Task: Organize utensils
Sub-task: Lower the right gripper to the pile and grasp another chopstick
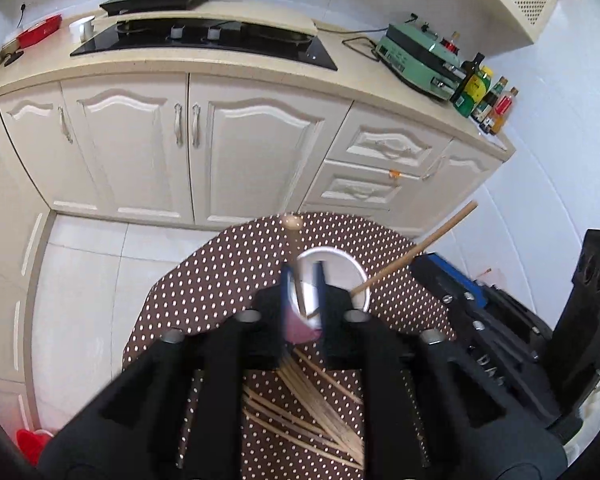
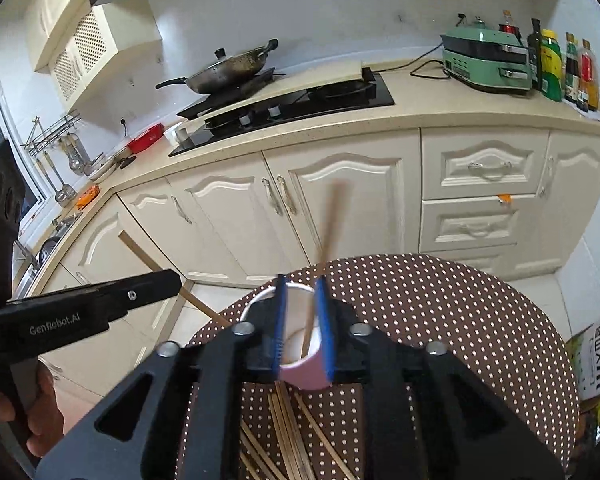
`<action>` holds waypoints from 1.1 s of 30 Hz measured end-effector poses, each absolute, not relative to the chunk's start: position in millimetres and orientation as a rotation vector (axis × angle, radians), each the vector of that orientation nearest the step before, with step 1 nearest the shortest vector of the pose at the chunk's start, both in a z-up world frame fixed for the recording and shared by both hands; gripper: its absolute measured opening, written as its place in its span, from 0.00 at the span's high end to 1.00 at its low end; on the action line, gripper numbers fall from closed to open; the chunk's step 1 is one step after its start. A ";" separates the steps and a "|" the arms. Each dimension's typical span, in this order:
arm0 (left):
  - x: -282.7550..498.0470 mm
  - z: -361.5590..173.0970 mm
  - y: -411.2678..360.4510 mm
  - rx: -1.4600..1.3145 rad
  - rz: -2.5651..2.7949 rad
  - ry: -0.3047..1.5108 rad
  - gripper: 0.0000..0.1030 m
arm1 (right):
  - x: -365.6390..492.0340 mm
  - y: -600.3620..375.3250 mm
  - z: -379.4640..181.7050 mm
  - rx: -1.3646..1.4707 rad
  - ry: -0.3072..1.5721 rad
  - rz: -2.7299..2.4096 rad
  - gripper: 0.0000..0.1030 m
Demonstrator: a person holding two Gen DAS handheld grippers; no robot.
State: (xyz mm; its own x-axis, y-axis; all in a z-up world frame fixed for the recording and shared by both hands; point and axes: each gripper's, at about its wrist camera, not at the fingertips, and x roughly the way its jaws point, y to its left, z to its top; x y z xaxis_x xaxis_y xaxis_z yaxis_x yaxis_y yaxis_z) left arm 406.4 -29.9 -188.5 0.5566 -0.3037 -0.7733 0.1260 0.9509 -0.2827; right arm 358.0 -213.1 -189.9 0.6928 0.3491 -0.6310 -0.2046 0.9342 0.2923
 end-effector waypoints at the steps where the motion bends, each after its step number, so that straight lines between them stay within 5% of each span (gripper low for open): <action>1: 402.0 -188.8 -28.2 -0.208 -0.246 0.943 0.42 | 356.6 -214.7 -189.8 0.207 0.746 0.311 0.76; 13: 373.4 -208.9 -16.9 -0.244 -0.190 0.993 0.41 | 326.8 -235.2 -199.3 0.197 0.794 0.321 0.74; 25: 349.5 -293.1 -6.7 -0.309 -0.055 1.219 0.42 | 316.7 -242.1 -251.3 0.170 0.955 0.363 0.74; 33: 332.7 -345.8 -14.8 -0.327 0.016 1.354 0.51 | 318.9 -238.7 -278.7 0.126 1.038 0.407 0.73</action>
